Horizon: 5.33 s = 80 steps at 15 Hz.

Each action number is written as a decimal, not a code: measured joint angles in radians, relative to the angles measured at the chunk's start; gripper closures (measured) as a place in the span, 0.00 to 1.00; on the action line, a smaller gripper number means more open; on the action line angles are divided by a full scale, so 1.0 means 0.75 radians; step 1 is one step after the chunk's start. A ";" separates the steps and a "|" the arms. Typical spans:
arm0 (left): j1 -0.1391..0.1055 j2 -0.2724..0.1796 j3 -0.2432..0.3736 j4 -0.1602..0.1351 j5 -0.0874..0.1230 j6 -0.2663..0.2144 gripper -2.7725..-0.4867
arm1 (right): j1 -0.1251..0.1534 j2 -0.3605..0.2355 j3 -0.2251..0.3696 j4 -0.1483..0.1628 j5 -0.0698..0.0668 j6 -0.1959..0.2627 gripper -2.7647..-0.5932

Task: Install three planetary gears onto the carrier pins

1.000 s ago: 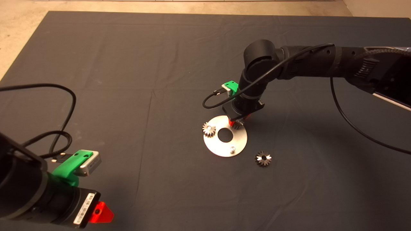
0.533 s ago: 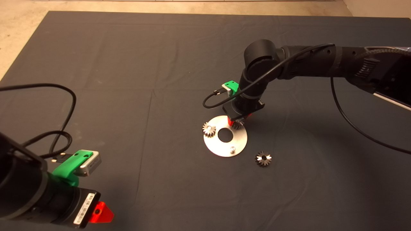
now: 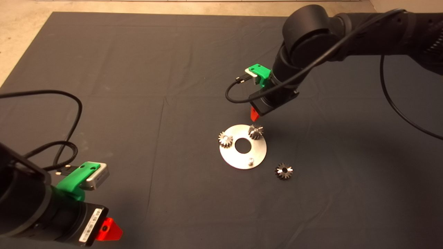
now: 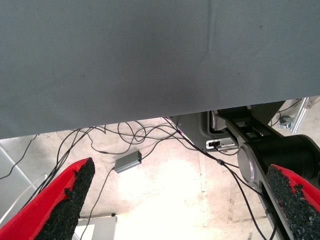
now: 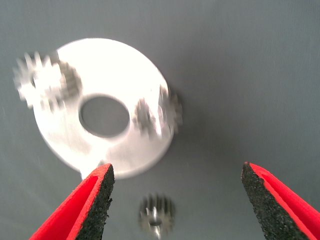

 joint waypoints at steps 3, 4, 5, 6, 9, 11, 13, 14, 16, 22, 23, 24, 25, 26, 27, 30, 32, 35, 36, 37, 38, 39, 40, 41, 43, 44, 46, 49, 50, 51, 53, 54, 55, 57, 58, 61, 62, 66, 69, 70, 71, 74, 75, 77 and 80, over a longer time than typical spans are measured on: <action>-0.001 0.000 0.000 0.000 0.000 0.009 0.13 | 0.007 -0.129 0.131 0.025 -0.004 0.053 0.34; -0.001 0.000 0.000 0.000 0.000 0.009 0.13 | 0.012 -0.161 0.161 0.034 -0.009 0.070 0.34; -0.001 0.000 0.000 0.000 0.000 0.010 0.13 | 0.015 -0.180 0.188 0.047 -0.012 0.081 0.33; -0.004 0.000 0.000 0.000 0.000 0.012 0.13 | 0.016 -0.189 0.211 0.063 -0.011 0.095 0.30; -0.004 -0.001 0.000 -0.001 0.001 0.013 0.13 | 0.016 -0.195 0.259 0.082 -0.006 0.115 0.21; -0.004 -0.009 0.000 0.000 0.000 0.013 0.13 | 0.015 -0.210 0.288 0.089 -0.007 0.122 0.21; -0.004 -0.014 0.000 0.000 0.000 0.013 0.13 | 0.015 -0.218 0.338 0.092 -0.009 0.131 0.15; -0.004 -0.015 0.000 0.000 0.001 0.013 0.13 | 0.015 -0.218 0.368 0.096 -0.008 0.136 0.14; -0.004 -0.016 0.000 0.000 0.000 0.013 0.13 | 0.015 -0.221 0.417 0.098 -0.005 0.145 0.12; -0.007 -0.019 0.000 -0.027 0.001 0.007 0.13 | 0.010 -0.310 0.497 0.100 -0.008 0.148 0.01; -0.012 -0.019 0.000 -0.035 0.001 0.003 0.13 | -0.004 -0.317 0.530 0.100 -0.009 0.154 0.01; -0.017 -0.019 0.000 -0.041 0.000 -0.002 0.13 | -0.029 -0.322 0.561 0.101 -0.007 0.164 0.01; -0.019 -0.019 0.000 -0.044 0.000 -0.006 0.13 | -0.052 -0.328 0.581 0.103 -0.005 0.177 0.01; -0.019 -0.019 0.000 -0.050 0.001 -0.008 0.13 | -0.066 -0.344 0.599 0.103 -0.004 0.197 0.01; -0.020 -0.019 0.000 -0.060 0.001 -0.014 0.13 | -0.077 -0.370 0.623 0.103 -0.005 0.226 0.01; -0.031 -0.015 0.000 -0.090 0.000 -0.016 0.13 | -0.105 -0.440 0.763 0.082 -0.009 0.285 0.01; -0.035 -0.015 0.000 -0.106 0.001 -0.016 0.13 | -0.127 -0.494 0.837 -0.022 -0.006 0.316 0.01; -0.057 -0.013 0.000 -0.109 0.000 -0.015 0.13 | -0.138 -0.546 0.874 -0.141 -0.011 0.315 0.01; -0.061 -0.012 0.000 -0.110 0.001 -0.015 0.13 | -0.142 -0.549 0.884 -0.148 -0.010 0.290 0.01; -0.064 -0.012 0.000 -0.110 0.000 -0.016 0.13 | -0.143 -0.550 0.892 -0.152 -0.010 0.269 0.01; -0.064 -0.013 0.000 -0.111 0.001 -0.016 0.13 | -0.144 -0.550 0.896 -0.159 -0.008 0.233 0.01; -0.064 -0.013 0.000 -0.111 0.001 -0.016 0.13 | -0.144 -0.550 0.897 -0.170 -0.009 0.198 0.01; -0.064 -0.012 0.000 -0.111 0.000 -0.016 0.13 | -0.144 -0.549 0.897 -0.179 -0.009 0.165 0.01; -0.065 -0.013 0.000 -0.111 0.000 -0.015 0.13 | -0.146 -0.549 0.898 -0.191 -0.009 0.117 0.01; -0.067 -0.014 0.000 -0.112 0.001 -0.003 0.13 | -0.160 -0.546 0.903 -0.226 -0.008 0.027 0.01; -0.071 -0.013 0.000 -0.112 0.000 0.001 0.13 | -0.168 -0.544 0.906 -0.245 -0.007 -0.036 0.01; -0.082 -0.012 0.000 -0.113 0.000 0.005 0.13 | -0.182 -0.534 0.907 -0.280 -0.010 -0.129 0.01; -0.082 -0.018 0.000 -0.115 0.000 0.008 0.13 | -0.236 -0.509 0.907 -0.361 -0.007 -0.240 0.01; -0.082 -0.019 0.000 -0.115 0.000 0.008 0.13 | -0.251 -0.501 0.907 -0.408 -0.007 -0.266 0.01; -0.082 -0.019 0.000 -0.115 0.000 0.008 0.13 | -0.267 -0.488 0.907 -0.459 -0.007 -0.297 0.01; -0.082 -0.021 0.000 -0.115 0.000 0.007 0.13 | -0.303 -0.467 0.907 -0.538 -0.006 -0.345 0.01; -0.082 -0.026 0.000 -0.115 0.000 0.007 0.13 | -0.330 -0.463 0.902 -0.579 -0.005 -0.363 0.01; -0.083 -0.030 0.000 -0.115 0.001 0.007 0.13 | -0.357 -0.460 0.893 -0.618 -0.006 -0.378 0.01; -0.089 -0.030 0.000 -0.116 0.000 0.007 0.13 | -0.417 -0.451 0.854 -0.687 -0.006 -0.413 0.01; -0.089 -0.032 0.000 -0.116 0.000 0.007 0.13 | -0.446 -0.445 0.829 -0.711 -0.006 -0.420 0.01; -0.089 -0.034 0.000 -0.121 0.001 0.007 0.13 | -0.502 -0.445 0.764 -0.741 -0.007 -0.435 0.01; -0.089 -0.034 0.000 -0.121 0.000 0.007 0.13 | -0.512 -0.444 0.749 -0.747 -0.007 -0.440 0.01; -0.089 -0.035 0.000 -0.127 0.001 0.007 0.13 | -0.533 -0.420 0.676 -0.762 -0.007 -0.444 0.01; -0.089 -0.037 0.000 -0.132 0.000 0.007 0.13 | -0.563 -0.396 0.647 -0.771 -0.008 -0.444 0.01; -0.089 -0.037 0.000 -0.132 0.000 0.007 0.13 | -0.577 -0.387 0.642 -0.771 -0.006 -0.444 0.01; -0.089 -0.037 0.000 -0.134 0.001 0.007 0.13 | -0.586 -0.383 0.637 -0.771 -0.006 -0.444 0.01; -0.089 -0.037 0.000 -0.135 0.000 0.007 0.13 | -0.592 -0.364 0.624 -0.774 -0.006 -0.444 0.01; -0.089 -0.037 0.000 -0.135 0.001 0.007 0.13 | -0.600 -0.355 0.622 -0.774 -0.006 -0.444 0.01; -0.089 -0.037 0.000 -0.136 0.001 0.007 0.13 | -0.607 -0.347 0.612 -0.774 -0.004 -0.444 0.01; -0.089 -0.036 0.000 -0.136 0.001 0.007 0.13 | -0.607 -0.346 0.588 -0.774 -0.005 -0.443 0.01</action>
